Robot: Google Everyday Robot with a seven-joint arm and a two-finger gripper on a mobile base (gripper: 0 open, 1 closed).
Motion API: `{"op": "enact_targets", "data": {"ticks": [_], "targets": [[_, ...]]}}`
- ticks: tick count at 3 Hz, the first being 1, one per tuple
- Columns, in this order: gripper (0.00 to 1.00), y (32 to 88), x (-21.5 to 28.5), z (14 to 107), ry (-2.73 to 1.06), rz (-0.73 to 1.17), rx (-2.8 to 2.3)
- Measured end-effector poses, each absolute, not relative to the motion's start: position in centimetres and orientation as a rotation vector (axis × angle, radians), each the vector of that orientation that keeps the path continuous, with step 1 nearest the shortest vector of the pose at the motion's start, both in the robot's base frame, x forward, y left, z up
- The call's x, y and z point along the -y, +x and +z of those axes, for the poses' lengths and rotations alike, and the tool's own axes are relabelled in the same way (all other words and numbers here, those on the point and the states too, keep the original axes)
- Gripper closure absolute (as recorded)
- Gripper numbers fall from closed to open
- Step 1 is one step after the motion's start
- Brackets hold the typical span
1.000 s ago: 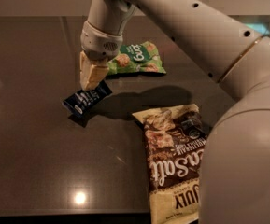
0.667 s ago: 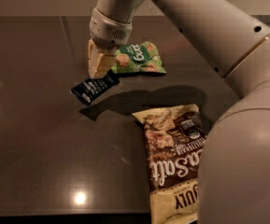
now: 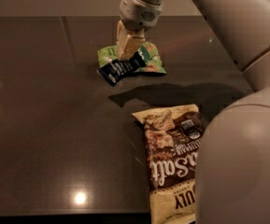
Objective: Move rxbar blueberry near brown chip bag
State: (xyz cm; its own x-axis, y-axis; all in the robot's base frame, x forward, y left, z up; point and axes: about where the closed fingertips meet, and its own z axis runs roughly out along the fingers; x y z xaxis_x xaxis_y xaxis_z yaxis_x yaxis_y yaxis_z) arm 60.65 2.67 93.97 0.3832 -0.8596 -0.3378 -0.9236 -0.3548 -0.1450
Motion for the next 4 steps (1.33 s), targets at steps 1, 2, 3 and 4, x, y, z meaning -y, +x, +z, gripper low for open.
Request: {"op": "enact_targets", "data": {"ticks": [1,2,3,4], "targets": [[1.0,60.9,1.1,94.4,-2.263,0.278,-1.648],[1.0,59.9,4.0,94.2,-2.21,0.291,-1.704],[1.0,58.0,6.2,93.2,-2.182,0.328,-1.746],[0.84,56.1,7.5,91.9,-2.177,0.362,-1.774]]}}
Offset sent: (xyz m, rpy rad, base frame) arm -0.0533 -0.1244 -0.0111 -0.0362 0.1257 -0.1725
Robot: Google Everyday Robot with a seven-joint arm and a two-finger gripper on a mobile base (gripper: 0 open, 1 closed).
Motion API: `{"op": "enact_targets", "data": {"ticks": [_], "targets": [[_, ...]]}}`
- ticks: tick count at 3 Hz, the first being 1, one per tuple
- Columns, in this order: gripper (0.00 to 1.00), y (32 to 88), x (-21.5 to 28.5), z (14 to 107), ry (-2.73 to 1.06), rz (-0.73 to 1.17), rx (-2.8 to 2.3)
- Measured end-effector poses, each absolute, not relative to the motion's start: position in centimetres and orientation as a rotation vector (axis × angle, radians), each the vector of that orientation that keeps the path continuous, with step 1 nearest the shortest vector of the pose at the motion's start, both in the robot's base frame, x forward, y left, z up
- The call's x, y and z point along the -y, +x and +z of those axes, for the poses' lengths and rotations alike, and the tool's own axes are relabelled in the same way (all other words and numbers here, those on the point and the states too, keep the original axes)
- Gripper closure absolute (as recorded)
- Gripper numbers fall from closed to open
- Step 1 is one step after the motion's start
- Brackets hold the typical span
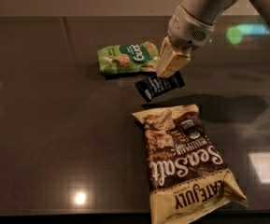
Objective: Move rxbar blueberry near brown chip bag
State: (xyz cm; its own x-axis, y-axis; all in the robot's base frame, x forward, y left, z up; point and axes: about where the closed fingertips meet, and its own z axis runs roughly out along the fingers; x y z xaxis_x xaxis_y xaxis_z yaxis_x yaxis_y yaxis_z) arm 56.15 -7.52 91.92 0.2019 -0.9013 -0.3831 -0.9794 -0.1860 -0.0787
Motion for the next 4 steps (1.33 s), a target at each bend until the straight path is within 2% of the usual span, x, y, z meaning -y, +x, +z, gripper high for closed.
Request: {"op": "enact_targets", "data": {"ticks": [3,4], "targets": [[0.13,54.6,8.2,89.6,-2.164,0.407,-1.809],[0.0,54.9,7.9,89.5,-2.155,0.4,-1.803]]}}
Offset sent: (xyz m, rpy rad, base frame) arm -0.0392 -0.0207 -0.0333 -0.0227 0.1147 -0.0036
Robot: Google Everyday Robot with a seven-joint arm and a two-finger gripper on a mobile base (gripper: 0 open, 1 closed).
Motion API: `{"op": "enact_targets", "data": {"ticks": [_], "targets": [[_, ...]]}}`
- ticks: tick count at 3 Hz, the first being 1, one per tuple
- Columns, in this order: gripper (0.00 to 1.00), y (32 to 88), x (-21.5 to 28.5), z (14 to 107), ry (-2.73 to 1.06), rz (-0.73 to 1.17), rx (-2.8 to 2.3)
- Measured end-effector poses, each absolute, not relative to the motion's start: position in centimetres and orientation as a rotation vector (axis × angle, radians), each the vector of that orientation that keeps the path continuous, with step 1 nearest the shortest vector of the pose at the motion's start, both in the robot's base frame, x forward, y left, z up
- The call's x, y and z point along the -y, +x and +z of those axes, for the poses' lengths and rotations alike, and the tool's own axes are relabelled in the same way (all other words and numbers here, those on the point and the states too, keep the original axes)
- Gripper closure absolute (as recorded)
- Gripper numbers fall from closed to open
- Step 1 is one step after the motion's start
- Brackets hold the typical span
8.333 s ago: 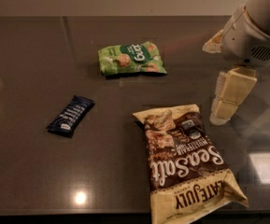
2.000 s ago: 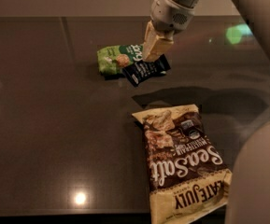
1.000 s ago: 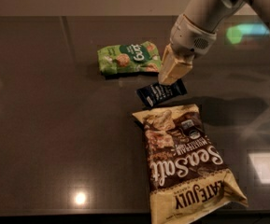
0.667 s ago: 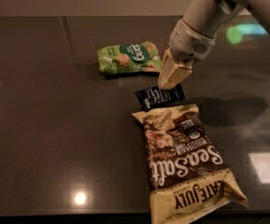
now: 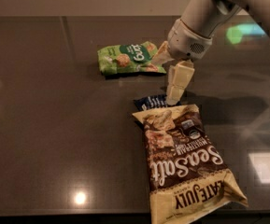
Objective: Move rxbar blueberry near brown chip bag
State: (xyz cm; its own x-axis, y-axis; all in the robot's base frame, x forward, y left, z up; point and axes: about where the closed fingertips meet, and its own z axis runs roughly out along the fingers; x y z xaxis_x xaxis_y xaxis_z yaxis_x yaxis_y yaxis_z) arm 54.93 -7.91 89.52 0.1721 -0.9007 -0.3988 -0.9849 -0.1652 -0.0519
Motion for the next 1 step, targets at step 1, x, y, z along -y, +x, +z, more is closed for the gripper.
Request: {"op": "enact_targets", "data": {"ticks": [1], "targets": [[0.0,54.93,7.91,89.52,-2.155,0.4,-1.803]]}}
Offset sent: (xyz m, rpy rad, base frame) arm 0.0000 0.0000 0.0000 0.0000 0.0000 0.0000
